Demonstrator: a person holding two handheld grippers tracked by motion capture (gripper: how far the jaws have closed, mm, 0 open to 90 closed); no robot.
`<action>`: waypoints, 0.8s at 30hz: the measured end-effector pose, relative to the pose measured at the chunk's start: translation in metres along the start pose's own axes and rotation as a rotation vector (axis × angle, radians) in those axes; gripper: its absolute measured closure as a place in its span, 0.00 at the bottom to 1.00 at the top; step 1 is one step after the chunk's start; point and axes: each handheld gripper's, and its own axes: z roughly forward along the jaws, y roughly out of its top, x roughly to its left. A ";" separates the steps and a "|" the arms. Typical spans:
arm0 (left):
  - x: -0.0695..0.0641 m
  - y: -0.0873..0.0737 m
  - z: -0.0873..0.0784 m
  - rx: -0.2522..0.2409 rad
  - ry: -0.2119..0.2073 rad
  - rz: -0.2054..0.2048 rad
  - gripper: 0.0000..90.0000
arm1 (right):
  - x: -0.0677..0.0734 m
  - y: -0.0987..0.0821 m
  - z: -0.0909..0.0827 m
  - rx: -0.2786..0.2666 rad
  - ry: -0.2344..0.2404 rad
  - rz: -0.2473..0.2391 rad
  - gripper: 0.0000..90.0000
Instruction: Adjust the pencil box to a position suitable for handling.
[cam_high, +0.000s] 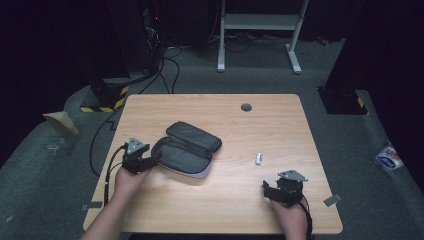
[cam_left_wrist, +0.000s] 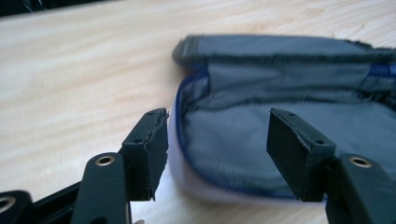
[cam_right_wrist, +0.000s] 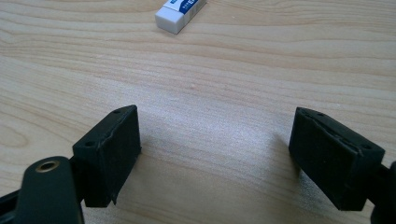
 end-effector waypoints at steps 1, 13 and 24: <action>0.002 -0.003 0.001 0.005 0.000 -0.006 0.43 | 0.000 0.000 0.000 0.000 0.000 0.000 0.18; -0.002 -0.028 0.002 -0.015 -0.094 -0.080 0.47 | 0.000 0.000 0.000 -0.001 -0.001 0.001 0.18; -0.023 -0.032 -0.010 -0.016 -0.148 -0.016 0.48 | 0.000 0.000 0.000 0.000 -0.001 0.001 0.18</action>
